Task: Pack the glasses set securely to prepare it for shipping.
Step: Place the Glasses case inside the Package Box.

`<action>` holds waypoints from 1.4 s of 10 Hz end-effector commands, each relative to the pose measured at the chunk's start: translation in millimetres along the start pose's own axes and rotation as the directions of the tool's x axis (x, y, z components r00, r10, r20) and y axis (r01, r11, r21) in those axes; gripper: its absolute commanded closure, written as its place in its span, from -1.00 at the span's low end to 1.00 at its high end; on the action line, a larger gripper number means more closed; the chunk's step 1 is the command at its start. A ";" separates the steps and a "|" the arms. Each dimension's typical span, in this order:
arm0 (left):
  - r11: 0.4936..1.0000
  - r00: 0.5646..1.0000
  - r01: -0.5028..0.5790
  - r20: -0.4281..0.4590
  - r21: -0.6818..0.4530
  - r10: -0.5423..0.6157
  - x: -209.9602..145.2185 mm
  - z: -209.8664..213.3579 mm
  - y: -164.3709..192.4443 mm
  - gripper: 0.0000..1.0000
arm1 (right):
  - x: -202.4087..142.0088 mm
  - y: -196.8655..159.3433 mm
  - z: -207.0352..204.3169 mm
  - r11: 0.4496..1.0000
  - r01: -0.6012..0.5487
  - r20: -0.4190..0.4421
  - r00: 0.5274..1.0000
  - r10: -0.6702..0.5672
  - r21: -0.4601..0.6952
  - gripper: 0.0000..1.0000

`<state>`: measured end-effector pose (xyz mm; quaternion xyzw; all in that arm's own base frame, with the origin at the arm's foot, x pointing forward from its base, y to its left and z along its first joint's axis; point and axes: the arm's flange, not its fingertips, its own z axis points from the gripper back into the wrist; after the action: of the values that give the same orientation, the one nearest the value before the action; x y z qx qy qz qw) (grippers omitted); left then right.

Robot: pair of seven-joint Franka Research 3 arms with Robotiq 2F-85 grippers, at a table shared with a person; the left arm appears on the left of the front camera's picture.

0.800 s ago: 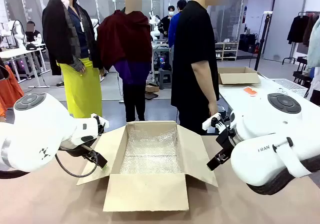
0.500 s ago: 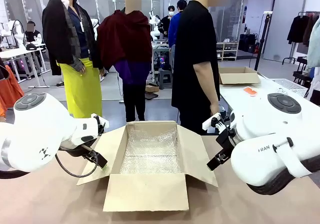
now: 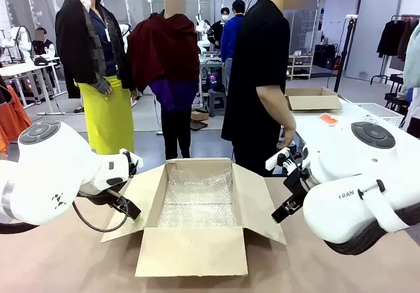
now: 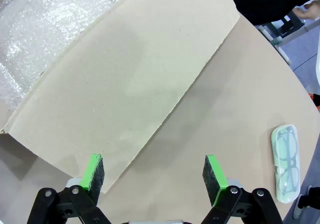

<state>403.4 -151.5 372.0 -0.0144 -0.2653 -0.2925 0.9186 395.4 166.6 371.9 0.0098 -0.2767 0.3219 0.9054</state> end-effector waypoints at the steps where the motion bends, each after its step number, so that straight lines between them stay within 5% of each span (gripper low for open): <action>1: 1.000 1.000 0.000 0.000 0.000 0.000 0.0 0.0 0.0 -1.00 | 0.0 0.0 0.0 1.000 0.000 0.000 1.000 0.000 0.000 -1.00; 4: 0.984 0.996 0.045 -0.071 -0.174 -0.059 -13.1 90.2 41.5 -1.00 | 15.9 -70.0 33.5 0.947 -0.320 -0.115 0.941 0.319 0.012 -1.00; 7: 0.931 0.987 0.088 -0.092 -0.355 -0.128 -50.4 137.6 78.1 -1.00 | 39.2 -115.8 33.0 0.871 -0.490 -0.228 0.844 0.485 0.036 -1.00; 9: 0.901 0.983 0.154 -0.028 -0.406 -0.181 -63.1 145.3 84.9 -1.00 | 36.7 -138.3 34.7 0.866 -0.487 -0.249 0.830 0.499 0.114 -1.00; 10: 0.900 0.990 0.125 -0.006 -0.418 -0.140 -61.8 144.1 85.4 -1.00 | 38.1 -143.7 30.7 0.900 -0.423 -0.197 0.878 0.435 0.102 -1.00; 11: 0.892 0.994 0.104 0.028 -0.439 -0.102 -58.2 142.3 85.1 -1.00 | 34.6 -130.7 34.9 0.877 -0.476 -0.243 0.845 0.477 0.069 -1.00; 14: 0.912 0.988 0.125 -0.036 -0.390 -0.151 -67.7 147.8 85.2 -1.00 | 34.6 -130.7 34.9 0.877 -0.476 -0.243 0.845 0.477 0.069 -1.00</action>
<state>333.2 -20.6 476.3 -0.1699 -0.1745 -0.3964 0.8852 482.7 77.8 439.7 -0.0923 -0.1509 0.5363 0.8253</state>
